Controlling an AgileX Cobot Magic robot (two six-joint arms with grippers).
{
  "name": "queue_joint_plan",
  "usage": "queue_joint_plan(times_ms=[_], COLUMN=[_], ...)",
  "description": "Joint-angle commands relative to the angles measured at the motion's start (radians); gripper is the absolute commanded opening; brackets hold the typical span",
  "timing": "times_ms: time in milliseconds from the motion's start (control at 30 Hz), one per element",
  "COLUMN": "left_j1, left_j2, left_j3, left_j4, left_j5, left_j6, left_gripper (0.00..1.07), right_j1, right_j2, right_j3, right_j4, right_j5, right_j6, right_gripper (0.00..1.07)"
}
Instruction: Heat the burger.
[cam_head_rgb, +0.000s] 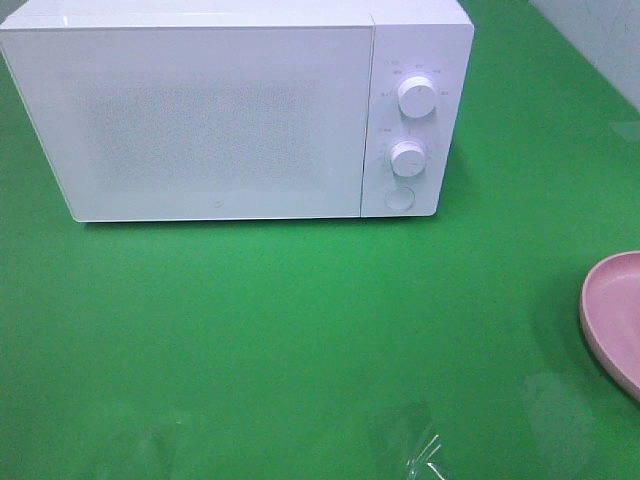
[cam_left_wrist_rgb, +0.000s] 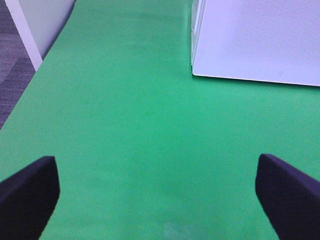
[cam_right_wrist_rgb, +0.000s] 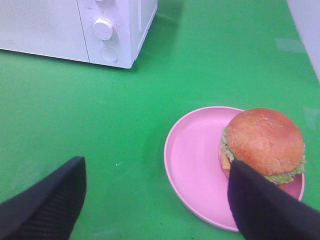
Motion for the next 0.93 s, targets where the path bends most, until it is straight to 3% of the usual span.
queue_joint_plan(times_ms=[33, 933], left_j1=[0.003, 0.002], left_j2=[-0.031, -0.048], left_j3=[0.006, 0.006], left_j4=[0.002, 0.004], left_j5=[-0.013, -0.014], left_j6=[0.003, 0.002], left_gripper=[0.99, 0.99], right_j1=[-0.007, -0.007], right_j2=[-0.025, -0.024], right_j3=[0.002, 0.002], right_j4=[-0.005, -0.005], right_j5=[-0.011, -0.011], right_j6=[0.000, 0.000], right_gripper=[0.75, 0.75])
